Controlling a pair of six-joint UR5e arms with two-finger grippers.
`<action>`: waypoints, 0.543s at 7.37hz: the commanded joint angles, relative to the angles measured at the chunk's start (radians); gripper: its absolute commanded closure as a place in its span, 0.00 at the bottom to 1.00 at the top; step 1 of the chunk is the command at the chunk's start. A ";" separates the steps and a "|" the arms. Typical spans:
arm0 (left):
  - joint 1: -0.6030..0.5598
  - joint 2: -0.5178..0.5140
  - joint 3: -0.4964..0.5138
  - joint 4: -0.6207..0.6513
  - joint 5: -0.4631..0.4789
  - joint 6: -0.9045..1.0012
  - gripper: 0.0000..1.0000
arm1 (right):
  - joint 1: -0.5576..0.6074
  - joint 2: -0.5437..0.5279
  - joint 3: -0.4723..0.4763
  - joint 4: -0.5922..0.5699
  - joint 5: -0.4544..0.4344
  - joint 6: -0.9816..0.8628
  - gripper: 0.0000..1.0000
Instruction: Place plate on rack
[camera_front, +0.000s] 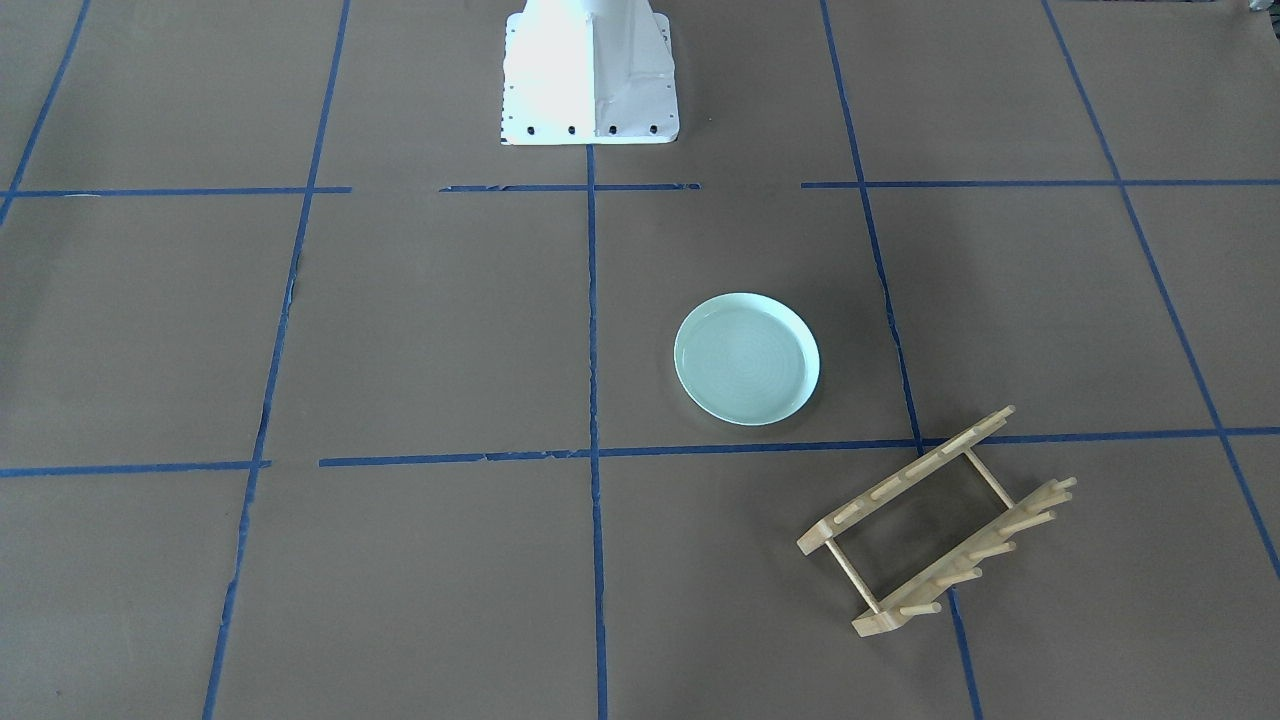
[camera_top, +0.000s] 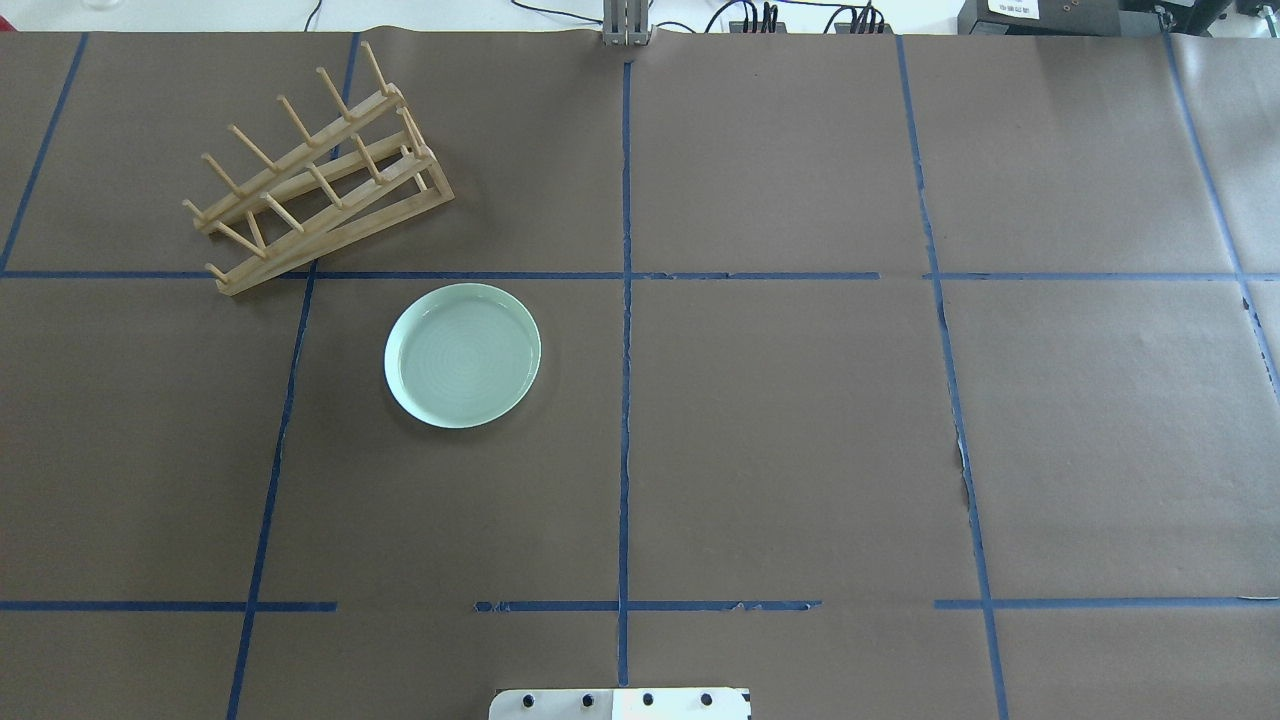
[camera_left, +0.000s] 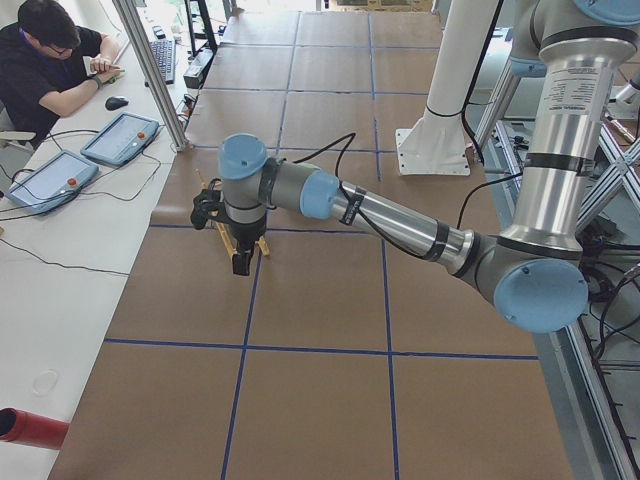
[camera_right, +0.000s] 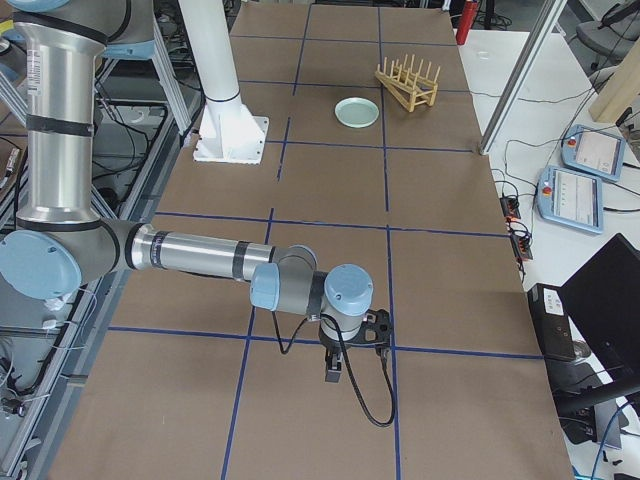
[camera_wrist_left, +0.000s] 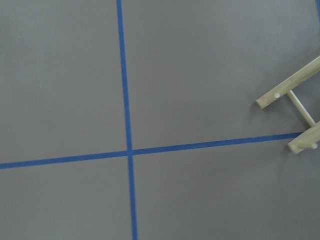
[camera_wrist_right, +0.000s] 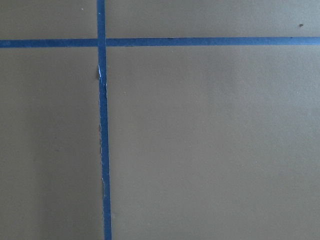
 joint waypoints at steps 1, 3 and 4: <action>0.131 -0.095 -0.068 0.041 0.000 -0.201 0.00 | 0.000 0.000 0.000 0.000 0.000 0.000 0.00; 0.298 -0.178 -0.085 0.039 0.023 -0.475 0.00 | 0.000 0.000 0.000 -0.001 0.000 0.000 0.00; 0.369 -0.234 -0.086 0.039 0.123 -0.587 0.00 | 0.000 0.000 0.000 0.000 0.000 0.000 0.00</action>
